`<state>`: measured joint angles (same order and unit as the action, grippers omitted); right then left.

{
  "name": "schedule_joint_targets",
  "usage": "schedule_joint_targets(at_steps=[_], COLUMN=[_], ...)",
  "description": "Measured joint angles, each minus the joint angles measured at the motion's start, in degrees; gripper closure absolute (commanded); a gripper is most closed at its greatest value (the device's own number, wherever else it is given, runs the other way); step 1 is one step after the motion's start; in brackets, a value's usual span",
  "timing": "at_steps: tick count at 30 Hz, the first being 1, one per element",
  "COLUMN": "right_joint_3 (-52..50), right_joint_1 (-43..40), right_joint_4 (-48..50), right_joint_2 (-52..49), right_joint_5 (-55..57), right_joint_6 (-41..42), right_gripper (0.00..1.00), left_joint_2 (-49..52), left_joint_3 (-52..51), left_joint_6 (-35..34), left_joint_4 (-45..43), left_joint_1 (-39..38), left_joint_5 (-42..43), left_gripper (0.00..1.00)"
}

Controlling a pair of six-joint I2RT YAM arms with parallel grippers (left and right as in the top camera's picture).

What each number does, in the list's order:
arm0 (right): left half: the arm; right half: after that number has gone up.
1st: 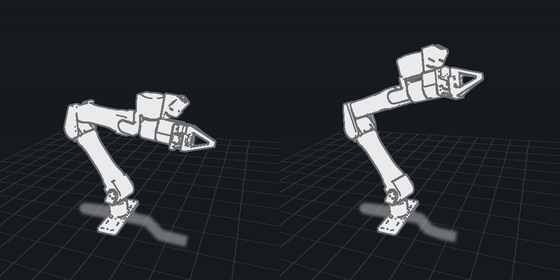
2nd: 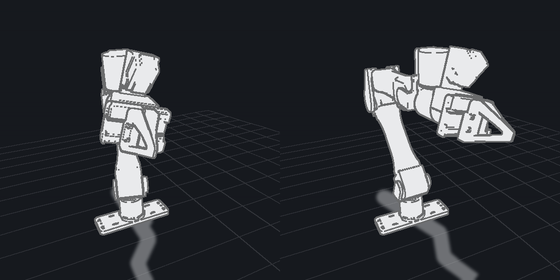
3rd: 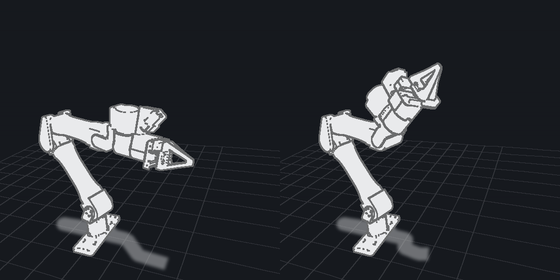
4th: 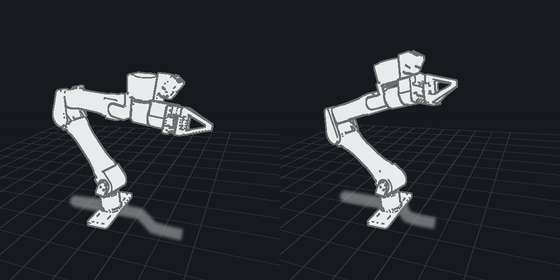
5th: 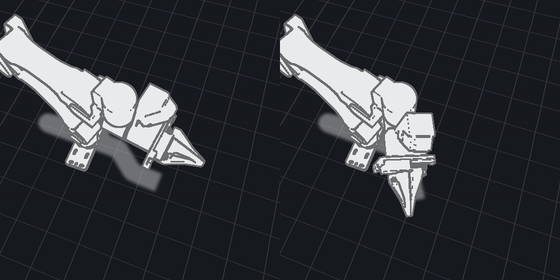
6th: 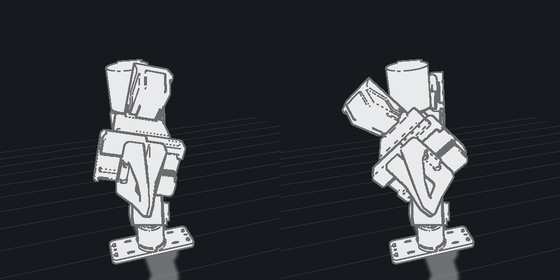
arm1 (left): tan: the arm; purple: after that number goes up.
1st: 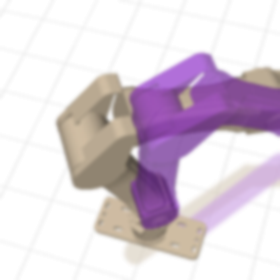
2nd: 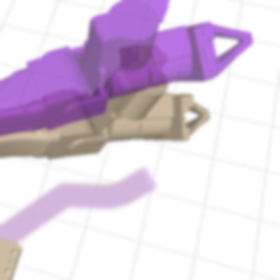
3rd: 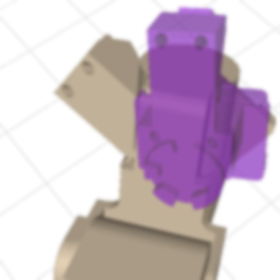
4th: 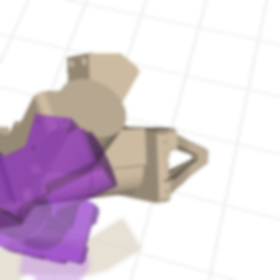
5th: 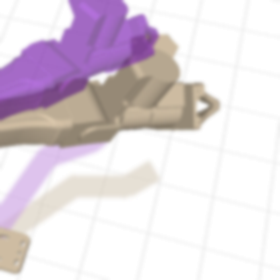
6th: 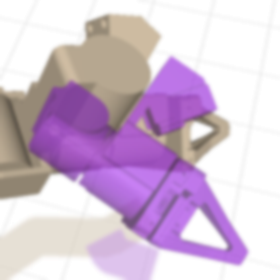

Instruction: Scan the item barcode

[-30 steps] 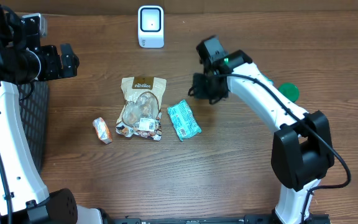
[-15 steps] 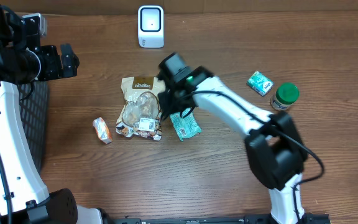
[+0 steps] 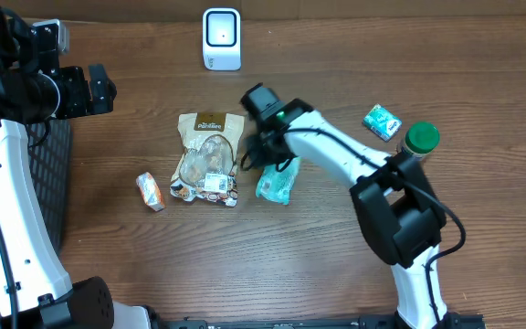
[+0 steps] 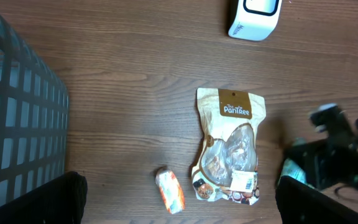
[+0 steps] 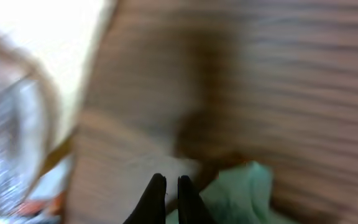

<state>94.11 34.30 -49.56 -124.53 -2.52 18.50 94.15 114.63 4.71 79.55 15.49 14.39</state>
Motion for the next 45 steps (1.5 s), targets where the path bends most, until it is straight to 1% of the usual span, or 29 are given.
schedule_joint_targets(at_steps=[6, 11, 14, 17, 22, 24, 27, 29, 30, 31, 32, 34, 35, 40, 45], right_joint_3=[0.00, 0.66, 2.97, 7.48, 18.25, 22.60, 28.13, 31.52, 32.76, 33.94, 34.95, 35.54, 35.58, 35.17, 27.52], right_joint_1=[-5.60, -8.28, -9.20, -10.01, -12.33, -13.84, -16.50, -18.69, -19.54, -20.37, -21.29, -22.69, -23.26, -23.65, -23.02], right_joint_4=[-2.03, -6.54, -10.32, -15.72, -27.45, -31.87, -37.77, -41.97, -43.54, -45.44, -46.86, -47.39, -47.47, -47.45, -45.99], right_joint_2=[0.00, 0.00, 0.00, 0.00, 0.04, 0.09, 0.48, 1.11, 1.44, 1.84, 2.43, 3.96, 4.83, 6.43, 6.62], right_joint_5=[-0.28, -3.23, -4.92, -6.27, -8.04, -9.40, -12.24, -14.32, -15.19, -15.74, -16.33, -16.98, -17.11, -17.77, -18.21], right_joint_6=[2.73, 3.56, 3.50, 2.47, -0.96, -3.26, -6.80, -9.57, -10.75, -11.87, -12.94, -14.64, -15.21, -18.16, -21.84], right_gripper=[0.96, 0.96, 0.96, 0.96, 0.96, 0.94, 0.82, 0.70, 0.61, 0.49, 0.32, 0.23, 0.21, 0.21, 0.21], left_joint_2=[0.00, 0.00, 0.00, 0.00, 0.00, 0.00, 0.00, 0.00, 0.00, 0.00, 0.00, 0.00, 0.00, 0.00, 0.00], left_joint_3=[0.00, 0.00, 0.00, 0.00, 0.00, 0.00, 0.00, 0.00, 0.00, 0.00, 0.00, 0.00, 0.00, 0.00, 0.00], left_joint_6=[0.00, 0.00, 0.00, 0.00, 0.00, 0.00, 0.00, 0.00, 0.00, 0.00, 0.00, 0.00, 0.00, 0.00, 0.00], left_joint_4=[0.00, 0.00, 0.00, 0.00, 0.02, 0.00, 0.04, 0.02, 0.02, 0.00, 0.02, 0.00, 0.00, 0.00, 0.00], left_joint_1=[0.00, 0.00, 0.00, 0.00, 0.00, 0.00, 0.00, 0.00, 0.00, 0.00, 0.00, 0.00, 0.00, 0.00, 0.00], left_joint_5=[0.00, 0.00, 0.00, 0.00, -0.02, 0.00, 0.00, 0.00, 0.00, 0.00, 0.00, -0.02, 0.00, 0.00, 0.00], left_gripper=[0.00, 0.00, 0.01, 0.00, 0.00, 0.01, 0.00, 0.00, 0.01, 0.00, 0.00, 0.00, 0.01, 0.00, 0.00])
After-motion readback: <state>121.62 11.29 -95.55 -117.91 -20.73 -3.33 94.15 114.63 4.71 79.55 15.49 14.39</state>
